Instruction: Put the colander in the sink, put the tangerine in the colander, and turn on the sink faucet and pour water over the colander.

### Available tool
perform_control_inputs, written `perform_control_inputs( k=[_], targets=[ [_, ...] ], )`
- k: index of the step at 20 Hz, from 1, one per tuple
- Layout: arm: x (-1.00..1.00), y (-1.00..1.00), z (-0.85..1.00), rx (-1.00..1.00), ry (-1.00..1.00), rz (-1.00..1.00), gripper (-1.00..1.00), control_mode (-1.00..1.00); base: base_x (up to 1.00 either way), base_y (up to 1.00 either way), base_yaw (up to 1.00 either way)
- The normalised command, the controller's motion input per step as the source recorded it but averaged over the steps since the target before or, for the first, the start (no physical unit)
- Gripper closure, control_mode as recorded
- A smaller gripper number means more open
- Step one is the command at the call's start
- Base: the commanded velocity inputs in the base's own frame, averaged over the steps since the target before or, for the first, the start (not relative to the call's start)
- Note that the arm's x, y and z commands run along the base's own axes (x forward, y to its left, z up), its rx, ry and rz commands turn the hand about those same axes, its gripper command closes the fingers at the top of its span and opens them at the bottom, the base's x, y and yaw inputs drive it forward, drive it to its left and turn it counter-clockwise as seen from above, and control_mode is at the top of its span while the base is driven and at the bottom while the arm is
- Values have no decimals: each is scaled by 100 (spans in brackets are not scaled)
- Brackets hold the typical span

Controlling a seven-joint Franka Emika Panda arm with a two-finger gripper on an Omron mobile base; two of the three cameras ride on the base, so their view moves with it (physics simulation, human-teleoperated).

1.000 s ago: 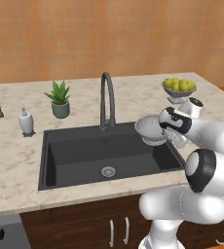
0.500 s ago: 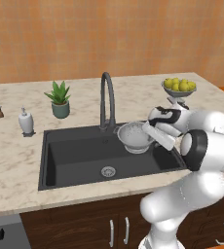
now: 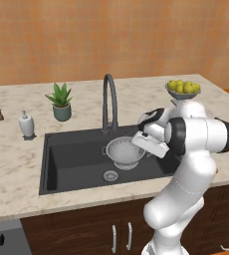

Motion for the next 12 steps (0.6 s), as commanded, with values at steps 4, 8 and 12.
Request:
perform_control_inputs(
  k=[4,8,12],
  targets=[
    [16,25,-49,0,8,22,100,-100,0,0,0],
    [32,36,-39,4,9,11,100,-100,0,0,0],
    [3,32,-52,4,7,15,100,-100,0,0,0]
  ],
)
